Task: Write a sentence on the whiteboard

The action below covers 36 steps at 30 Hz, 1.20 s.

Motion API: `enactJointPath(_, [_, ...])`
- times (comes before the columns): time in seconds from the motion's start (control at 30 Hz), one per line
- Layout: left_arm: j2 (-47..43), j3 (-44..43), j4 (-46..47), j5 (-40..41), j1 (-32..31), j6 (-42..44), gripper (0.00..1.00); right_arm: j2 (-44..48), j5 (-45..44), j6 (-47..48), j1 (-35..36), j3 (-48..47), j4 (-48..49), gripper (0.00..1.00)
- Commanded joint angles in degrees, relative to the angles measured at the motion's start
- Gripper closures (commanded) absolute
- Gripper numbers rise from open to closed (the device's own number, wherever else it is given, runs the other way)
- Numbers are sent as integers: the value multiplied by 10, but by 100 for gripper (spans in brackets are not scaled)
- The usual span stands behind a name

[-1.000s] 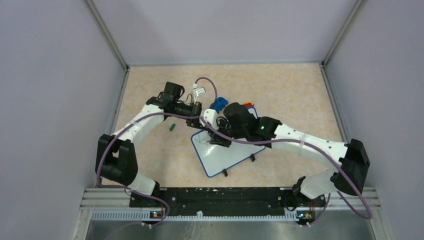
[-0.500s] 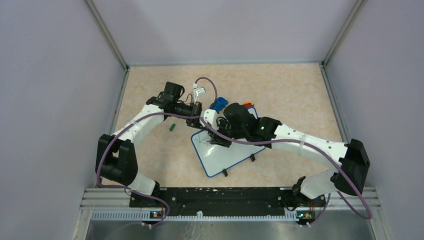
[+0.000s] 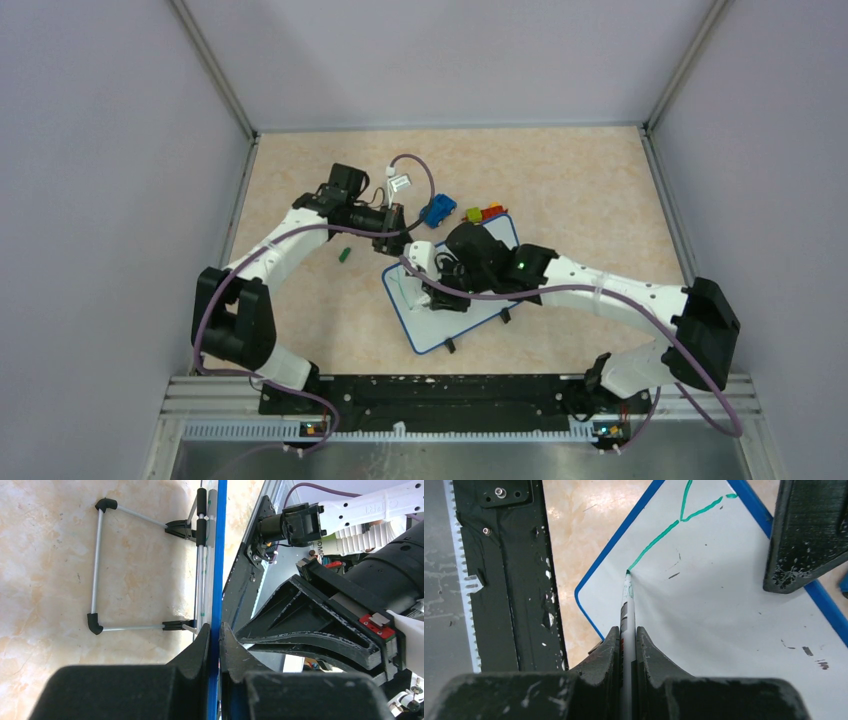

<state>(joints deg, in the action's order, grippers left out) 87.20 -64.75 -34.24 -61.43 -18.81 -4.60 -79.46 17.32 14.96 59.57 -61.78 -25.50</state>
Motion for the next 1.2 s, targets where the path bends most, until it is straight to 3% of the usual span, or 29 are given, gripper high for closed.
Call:
enactJointPath(0.0, [20, -3, -8, 41, -7, 1, 100, 21, 1, 10, 7, -8, 2, 100])
enactJointPath(0.07, [19, -4, -7, 40, -7, 2, 98, 25, 3, 9, 6, -21, 1, 100])
enactJointPath(0.23, [14, -21, -27, 37, -6, 19, 72, 35, 25, 2, -3, -65, -16, 100])
enactJointPath(0.4, [3, -58, -65, 32, 8, 40, 65, 46, 43, -2, -18, -68, -25, 100])
enactJointPath(0.63, [-30, -52, -114, 26, 55, 96, 66, 50, 10, -7, -33, -54, 1, 100])
enactJointPath(1.17, [-61, -5, -86, 22, 56, 94, 73, 31, 17, -8, -35, -61, 3, 100])
